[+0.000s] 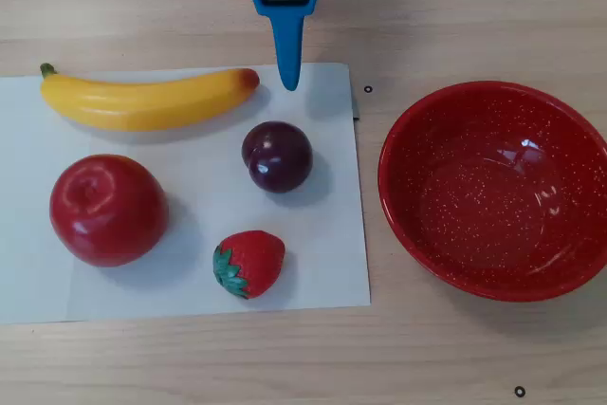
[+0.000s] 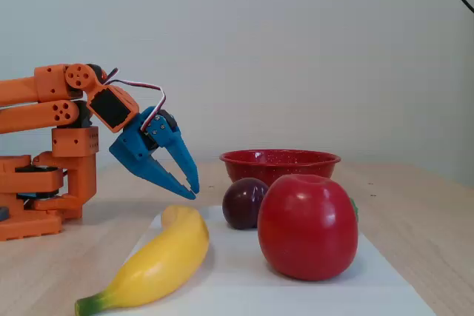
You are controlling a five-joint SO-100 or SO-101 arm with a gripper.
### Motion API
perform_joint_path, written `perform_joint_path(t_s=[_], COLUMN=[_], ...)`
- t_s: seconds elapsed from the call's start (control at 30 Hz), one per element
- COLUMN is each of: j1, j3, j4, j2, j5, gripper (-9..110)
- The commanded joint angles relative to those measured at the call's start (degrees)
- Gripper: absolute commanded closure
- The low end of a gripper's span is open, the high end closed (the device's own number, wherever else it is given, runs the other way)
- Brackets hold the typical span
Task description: Grasp the banana and put it in the red bowl
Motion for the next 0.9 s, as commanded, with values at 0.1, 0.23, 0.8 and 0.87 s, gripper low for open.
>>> perform_joint_path(t_s=[0.1, 0.23, 0.8, 0.87], j1=[-1.0, -1.0, -1.0, -0.9], j3=[0.8, 0.8, 0.8, 0.8], j4=[0.0, 0.0, 0.1, 0.0], j2=[0.5, 0.5, 0.5, 0.5], j5=[0.6, 0.6, 0.8, 2.3], gripper=[101, 101, 101, 101])
